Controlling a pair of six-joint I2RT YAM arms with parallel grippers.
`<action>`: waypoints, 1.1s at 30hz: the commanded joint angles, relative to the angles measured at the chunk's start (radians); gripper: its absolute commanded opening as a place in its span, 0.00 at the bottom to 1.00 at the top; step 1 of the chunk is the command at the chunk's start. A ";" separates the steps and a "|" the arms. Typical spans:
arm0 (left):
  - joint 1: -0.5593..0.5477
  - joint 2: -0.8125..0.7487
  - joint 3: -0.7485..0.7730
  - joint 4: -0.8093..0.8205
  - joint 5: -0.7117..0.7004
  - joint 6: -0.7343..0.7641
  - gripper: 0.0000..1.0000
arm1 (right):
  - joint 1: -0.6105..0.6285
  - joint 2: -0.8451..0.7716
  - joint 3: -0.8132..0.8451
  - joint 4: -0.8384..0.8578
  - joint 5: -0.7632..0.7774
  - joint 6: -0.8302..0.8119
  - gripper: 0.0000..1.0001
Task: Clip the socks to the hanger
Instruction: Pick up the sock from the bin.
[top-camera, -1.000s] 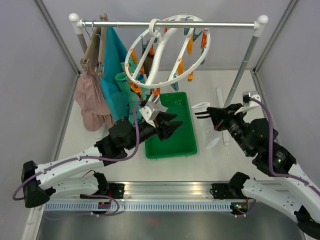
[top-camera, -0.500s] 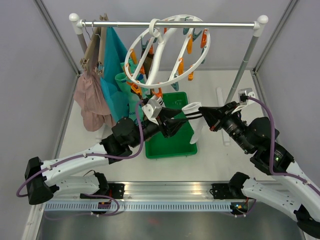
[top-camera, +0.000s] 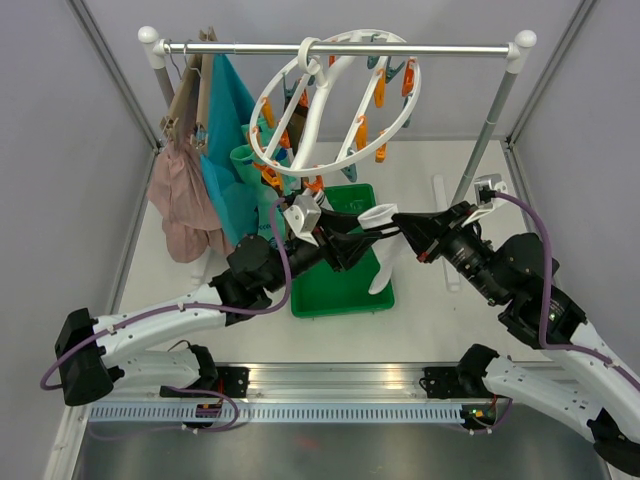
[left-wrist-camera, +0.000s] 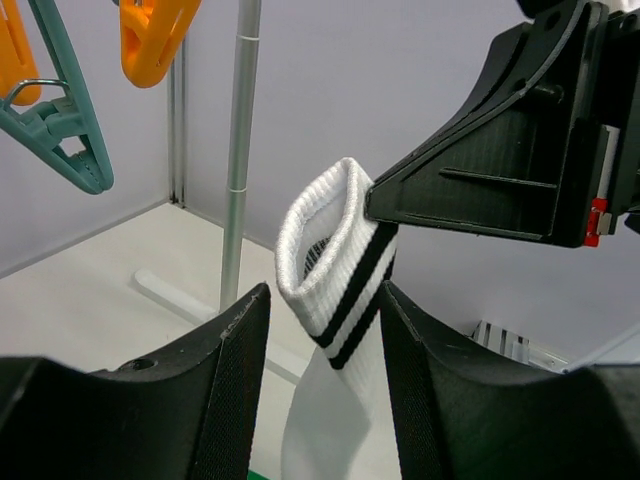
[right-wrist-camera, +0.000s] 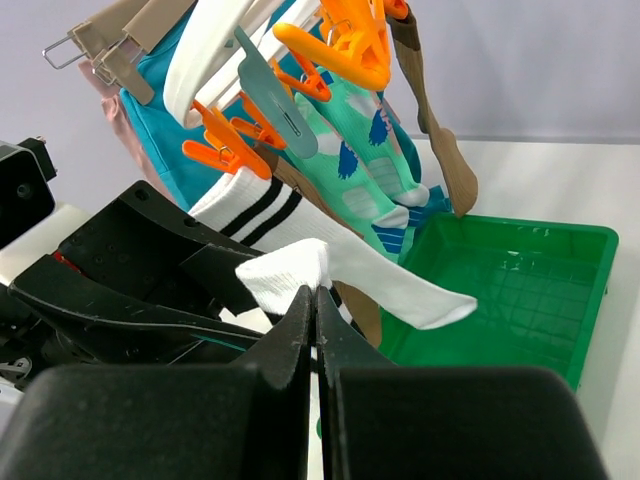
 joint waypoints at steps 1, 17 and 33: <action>0.006 -0.014 -0.016 0.109 0.049 -0.042 0.54 | 0.006 0.002 0.014 0.047 -0.024 0.020 0.00; 0.017 -0.017 -0.040 0.140 0.046 -0.056 0.34 | 0.006 0.036 -0.003 0.096 -0.050 0.035 0.00; 0.028 -0.055 -0.053 0.083 0.050 0.015 0.02 | 0.006 0.060 0.001 0.034 0.032 -0.057 0.47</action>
